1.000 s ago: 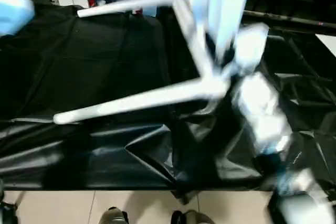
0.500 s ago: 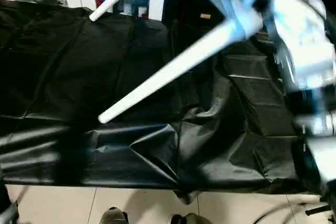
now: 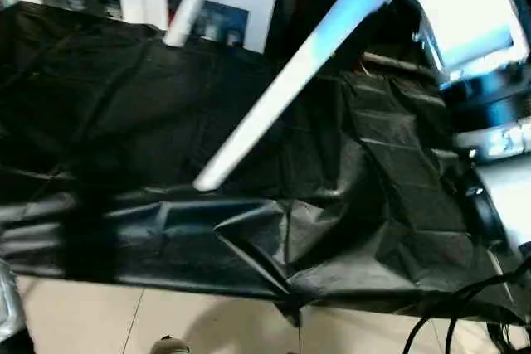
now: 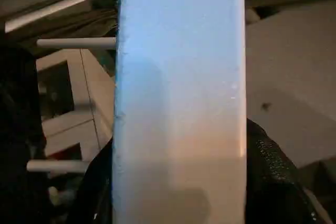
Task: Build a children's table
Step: Flip table
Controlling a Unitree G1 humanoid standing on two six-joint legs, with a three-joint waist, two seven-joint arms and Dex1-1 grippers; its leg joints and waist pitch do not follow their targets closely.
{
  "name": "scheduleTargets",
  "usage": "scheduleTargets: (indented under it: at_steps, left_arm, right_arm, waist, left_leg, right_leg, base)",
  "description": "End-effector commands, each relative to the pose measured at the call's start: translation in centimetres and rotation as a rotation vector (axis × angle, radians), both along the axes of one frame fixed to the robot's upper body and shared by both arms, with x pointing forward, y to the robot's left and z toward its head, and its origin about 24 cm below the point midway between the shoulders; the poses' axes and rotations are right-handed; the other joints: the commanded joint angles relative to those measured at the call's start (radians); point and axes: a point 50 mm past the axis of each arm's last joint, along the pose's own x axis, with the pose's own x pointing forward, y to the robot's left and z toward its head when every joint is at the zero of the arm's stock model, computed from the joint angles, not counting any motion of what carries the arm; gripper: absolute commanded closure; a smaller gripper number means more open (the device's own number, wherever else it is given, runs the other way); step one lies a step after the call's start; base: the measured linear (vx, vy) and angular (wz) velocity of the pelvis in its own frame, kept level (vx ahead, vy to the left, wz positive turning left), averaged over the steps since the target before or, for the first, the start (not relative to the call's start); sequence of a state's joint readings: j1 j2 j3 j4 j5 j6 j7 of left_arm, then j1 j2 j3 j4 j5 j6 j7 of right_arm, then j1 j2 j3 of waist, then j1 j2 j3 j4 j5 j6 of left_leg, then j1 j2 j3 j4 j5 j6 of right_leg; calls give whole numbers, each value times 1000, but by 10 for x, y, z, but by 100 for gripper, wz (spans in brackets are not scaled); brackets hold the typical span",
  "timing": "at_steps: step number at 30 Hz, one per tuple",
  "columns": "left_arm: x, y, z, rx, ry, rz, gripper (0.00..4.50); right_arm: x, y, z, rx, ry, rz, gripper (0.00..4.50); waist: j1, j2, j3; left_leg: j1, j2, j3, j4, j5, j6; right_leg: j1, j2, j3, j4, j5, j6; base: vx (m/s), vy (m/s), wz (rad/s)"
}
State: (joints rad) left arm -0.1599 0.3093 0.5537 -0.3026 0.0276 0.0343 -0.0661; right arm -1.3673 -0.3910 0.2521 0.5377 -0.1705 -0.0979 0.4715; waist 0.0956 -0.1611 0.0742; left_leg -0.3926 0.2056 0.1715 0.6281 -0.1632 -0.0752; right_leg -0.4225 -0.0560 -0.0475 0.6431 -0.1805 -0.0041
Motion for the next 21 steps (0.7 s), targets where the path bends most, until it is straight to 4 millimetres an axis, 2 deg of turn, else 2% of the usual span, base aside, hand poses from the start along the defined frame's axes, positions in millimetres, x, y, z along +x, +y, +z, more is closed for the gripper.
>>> scheduleTargets:
  at_steps: [1,3,4,5,6,7,8,9,10,11,13,14,15,16,17,18,19,21]
  left_arm:
    - [24,-6,-57,-217,268,-61,265]
    - [28,-11,-59,-226,276,-90,268]
    - [30,-14,-60,-231,280,-105,271]
    - [37,-22,-64,-236,318,-151,274]
    - [40,-25,-65,-238,330,-163,276]
    - [41,-26,-66,-237,336,-171,278]
    - [43,-27,-66,-229,344,-175,278]
    - [44,-28,-67,-222,351,-177,278]
    - [46,-28,-67,-215,362,-181,280]
    - [47,-28,-68,-200,380,-176,282]
    - [49,-26,-69,-189,396,-162,285]
    - [49,-24,-69,-189,398,-152,285]
    - [49,-22,-69,-184,403,-140,286]
    - [49,-20,-69,-179,407,-132,288]
    - [48,-16,-70,-185,415,-117,289]
    - [47,-13,-71,-187,423,-110,289]
    - [46,-10,-74,-186,438,-99,289]
    - [42,-6,-79,-183,462,-85,290]
  right_arm:
    - [-22,-8,36,-30,-189,64,255]
    - [-21,-9,38,-43,-195,44,255]
    - [-20,-9,39,-49,-198,35,255]
    - [-19,-8,40,-71,-195,25,255]
    - [-19,-7,40,-76,-193,22,255]
    - [-19,-7,40,-79,-189,21,255]
    - [-18,-4,40,-78,-179,27,255]
    - [-18,-1,41,-77,-170,32,255]
    - [-18,4,41,-77,-159,41,255]
    - [-19,10,41,-72,-130,62,255]
    - [-19,19,39,-79,-93,91,255]
    - [-19,24,37,-87,-79,101,255]
    - [-20,28,35,-97,-69,108,255]
    - [-20,30,34,-102,-63,113,255]
    - [-22,36,31,-109,-53,124,255]
    - [-23,39,29,-115,-48,132,255]
    - [-24,43,25,-126,-33,154,255]
    - [-27,48,20,-146,-24,179,255]
  waist:
    - [-21,60,-49]
    - [-21,57,-49]
    - [-22,58,-51]
    - [-21,64,-59]
    - [-24,65,-63]
    - [-25,67,-63]
    - [-25,64,-65]
    - [-24,73,-66]
    - [-28,64,-67]
    - [-31,65,-70]
    - [-36,61,-70]
    - [-42,61,-68]
    - [-44,57,-68]
    - [-44,58,-67]
    - [-47,51,-65]
    - [-44,51,-69]
    - [-46,47,-69]
    - [-46,48,-70]
  left_leg:
    - [66,21,-23,-80,-679,-94]
    - [68,20,-24,-78,-704,-94]
    - [59,21,-28,-82,-699,-96]
    - [50,24,-34,-89,-671,-103]
    - [42,27,-37,-95,-647,-109]
    - [39,28,-38,-98,-640,-111]
    - [34,28,-38,-98,-614,-114]
    - [33,27,-38,-98,-599,-115]
    - [29,27,-35,-97,-569,-113]
    - [27,26,-32,-94,-543,-108]
    - [27,26,-30,-91,-519,-101]
    - [28,25,-28,-89,-524,-96]
    - [30,26,-27,-87,-526,-97]
    - [30,26,-26,-85,-521,-96]
    - [28,24,-24,-83,-514,-95]
    - [26,26,-26,-85,-481,-97]
    - [25,26,-25,-86,-462,-95]
    - [27,28,-22,-87,-416,-94]
  right_leg:
    - [-26,-46,22,-107,-535,-36]
    - [-27,-46,17,-113,-548,-34]
    - [-16,-51,15,-111,-543,-34]
    - [-2,-57,15,-105,-489,-43]
    - [6,-56,13,-96,-409,-59]
    - [9,-56,12,-93,-381,-65]
    - [13,-60,14,-88,-330,-77]
    - [14,-60,16,-86,-307,-83]
    - [18,-61,17,-84,-273,-91]
    - [22,-62,19,-81,-263,-97]
    - [20,-63,20,-81,-270,-103]
    - [15,-61,22,-84,-289,-107]
    - [14,-62,22,-85,-300,-106]
    - [12,-64,25,-85,-312,-106]
    - [11,-62,27,-85,-322,-105]
    - [19,-65,27,-79,-301,-108]
    - [21,-64,27,-78,-283,-110]
    - [23,-62,28,-73,-230,-120]
  base:
    - [0,0,0]
    - [0,0,0]
    - [0,0,0]
    - [0,0,0]
    - [0,0,0]
    - [0,0,0]
    - [0,0,0]
    - [0,0,0]
    - [0,0,0]
    - [0,0,0]
    - [0,0,0]
    - [0,0,0]
    - [0,0,0]
    - [0,0,0]
    - [0,0,0]
    - [0,0,0]
    - [0,0,0]
    - [0,0,0]
